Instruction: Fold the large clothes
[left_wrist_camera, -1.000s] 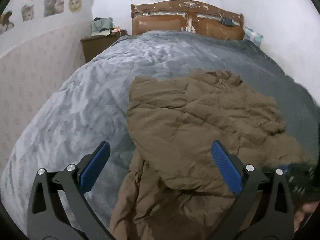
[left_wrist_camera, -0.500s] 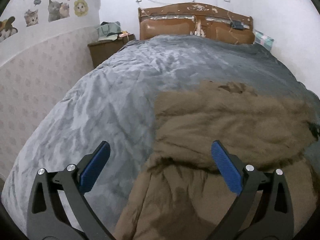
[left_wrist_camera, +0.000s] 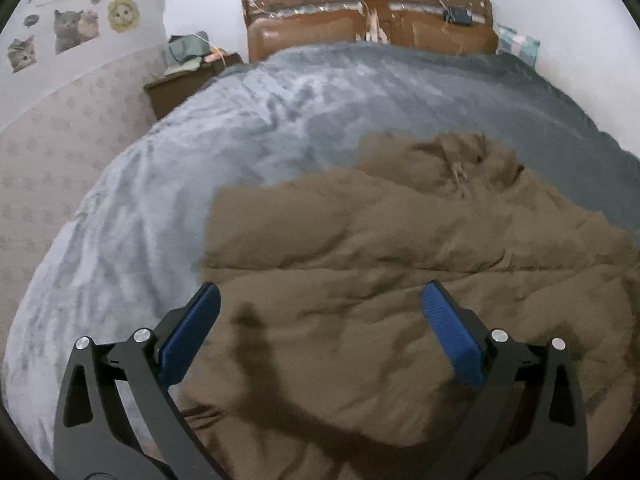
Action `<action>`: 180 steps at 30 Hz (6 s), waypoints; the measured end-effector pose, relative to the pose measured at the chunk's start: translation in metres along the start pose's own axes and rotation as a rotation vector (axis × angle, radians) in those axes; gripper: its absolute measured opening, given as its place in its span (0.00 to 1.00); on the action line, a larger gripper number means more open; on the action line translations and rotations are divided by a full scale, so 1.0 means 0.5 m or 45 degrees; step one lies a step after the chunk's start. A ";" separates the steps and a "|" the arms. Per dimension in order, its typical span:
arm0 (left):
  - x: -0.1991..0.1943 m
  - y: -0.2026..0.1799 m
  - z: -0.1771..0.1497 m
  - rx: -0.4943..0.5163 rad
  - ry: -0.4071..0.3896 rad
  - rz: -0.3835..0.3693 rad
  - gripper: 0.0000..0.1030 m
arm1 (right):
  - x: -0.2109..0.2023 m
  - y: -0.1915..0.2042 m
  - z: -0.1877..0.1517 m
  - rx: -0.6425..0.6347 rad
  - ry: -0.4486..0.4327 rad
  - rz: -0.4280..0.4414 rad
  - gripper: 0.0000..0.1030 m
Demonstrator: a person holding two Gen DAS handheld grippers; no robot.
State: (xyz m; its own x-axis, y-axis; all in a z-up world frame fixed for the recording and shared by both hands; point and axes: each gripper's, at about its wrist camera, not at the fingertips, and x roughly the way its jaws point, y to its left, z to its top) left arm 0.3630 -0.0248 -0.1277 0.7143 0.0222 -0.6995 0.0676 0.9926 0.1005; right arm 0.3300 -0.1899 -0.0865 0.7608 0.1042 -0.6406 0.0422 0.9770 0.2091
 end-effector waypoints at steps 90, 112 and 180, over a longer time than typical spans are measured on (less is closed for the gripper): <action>-0.441 0.258 -0.360 -0.024 0.270 -0.402 0.15 | -0.454 -0.224 -0.336 0.156 0.451 0.166 0.21; -0.518 0.344 -0.138 -0.234 0.005 -0.370 0.15 | -0.516 -0.259 -0.144 0.322 0.097 0.229 0.19; -0.298 0.236 -0.113 -0.070 -0.113 -0.162 0.07 | -0.304 -0.207 -0.061 -0.027 -0.153 -0.052 0.19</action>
State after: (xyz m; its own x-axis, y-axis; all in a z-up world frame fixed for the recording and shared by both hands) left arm 0.2252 0.0956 -0.0515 0.7615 -0.1125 -0.6384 0.1249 0.9918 -0.0257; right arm 0.1904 -0.3014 -0.0334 0.8309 0.0422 -0.5548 0.0621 0.9838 0.1679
